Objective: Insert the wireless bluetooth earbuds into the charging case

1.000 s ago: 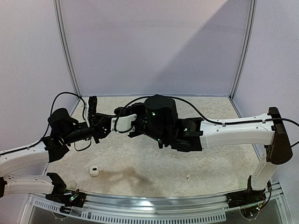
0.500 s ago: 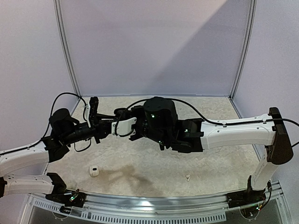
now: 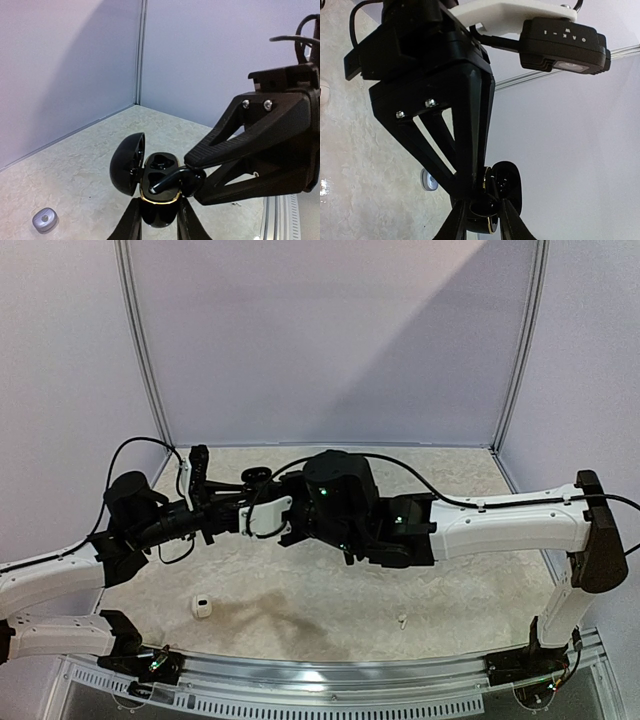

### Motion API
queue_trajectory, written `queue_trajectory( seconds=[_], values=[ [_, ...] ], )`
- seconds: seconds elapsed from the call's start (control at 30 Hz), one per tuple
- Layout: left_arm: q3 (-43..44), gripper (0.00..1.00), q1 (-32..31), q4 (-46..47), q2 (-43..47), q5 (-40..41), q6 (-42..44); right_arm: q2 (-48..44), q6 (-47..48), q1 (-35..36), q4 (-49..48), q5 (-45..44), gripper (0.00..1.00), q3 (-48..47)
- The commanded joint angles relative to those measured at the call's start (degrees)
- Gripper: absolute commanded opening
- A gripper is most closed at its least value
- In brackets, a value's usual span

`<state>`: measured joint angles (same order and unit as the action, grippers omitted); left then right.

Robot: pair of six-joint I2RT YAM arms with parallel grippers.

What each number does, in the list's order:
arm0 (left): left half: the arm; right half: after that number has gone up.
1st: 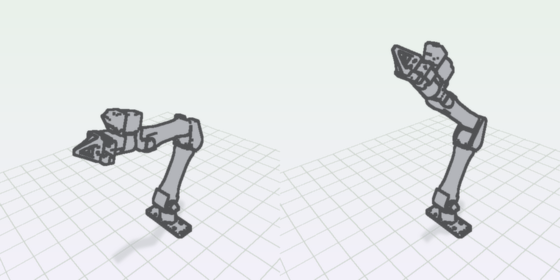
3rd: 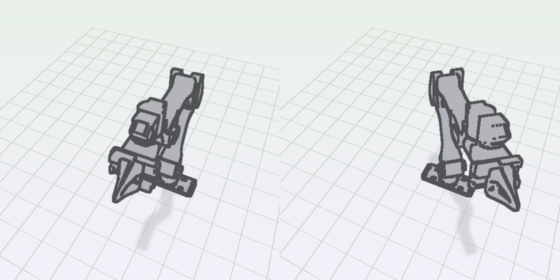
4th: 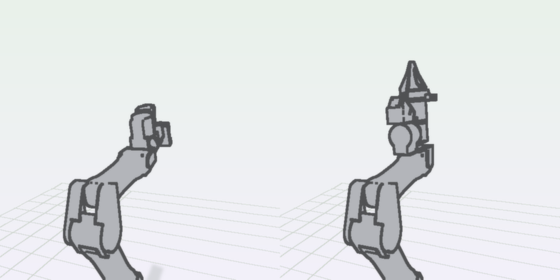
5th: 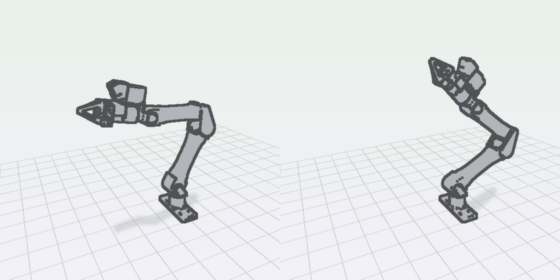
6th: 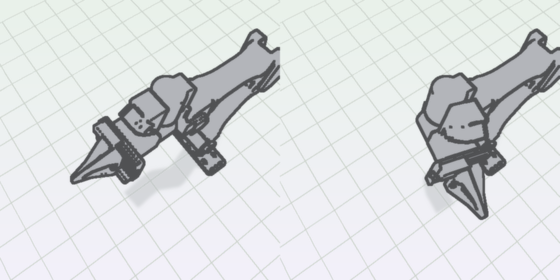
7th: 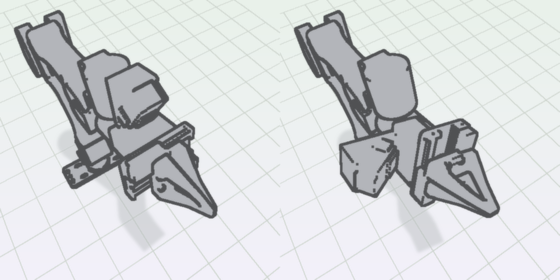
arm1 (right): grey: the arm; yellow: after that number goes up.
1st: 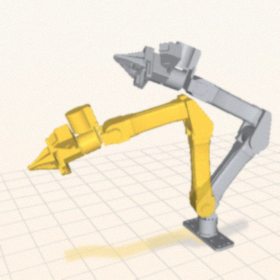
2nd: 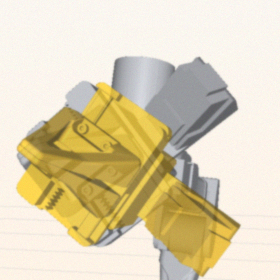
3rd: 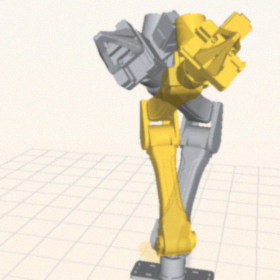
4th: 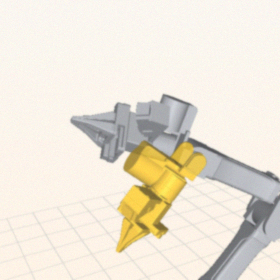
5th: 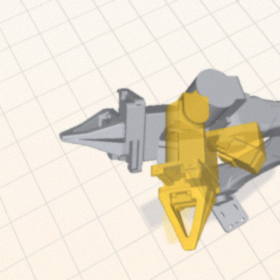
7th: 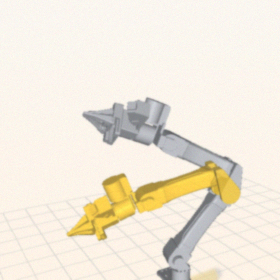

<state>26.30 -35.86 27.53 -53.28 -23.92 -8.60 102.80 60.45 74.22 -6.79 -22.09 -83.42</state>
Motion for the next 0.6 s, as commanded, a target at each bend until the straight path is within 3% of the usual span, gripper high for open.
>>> queue_trajectory(
  seconds=[0.0, 0.23, 0.57],
  values=[
    [1.74, 0.00, 0.26, 2.38, 0.41, -2.63, 0.34, -0.52, -4.00, -0.18, 3.33, 1.87, 0.25, -3.48],
    [1.78, 0.00, 0.15, 2.10, 0.60, -2.80, 0.31, -0.68, -8.78, -0.99, 10.21, 7.20, 0.24, -6.22],
    [1.72, 0.00, 0.17, 0.36, 1.00, -0.61, 0.19, -1.96, -17.10, -2.83, 11.80, 11.55, 0.28, -8.05]
  ],
)
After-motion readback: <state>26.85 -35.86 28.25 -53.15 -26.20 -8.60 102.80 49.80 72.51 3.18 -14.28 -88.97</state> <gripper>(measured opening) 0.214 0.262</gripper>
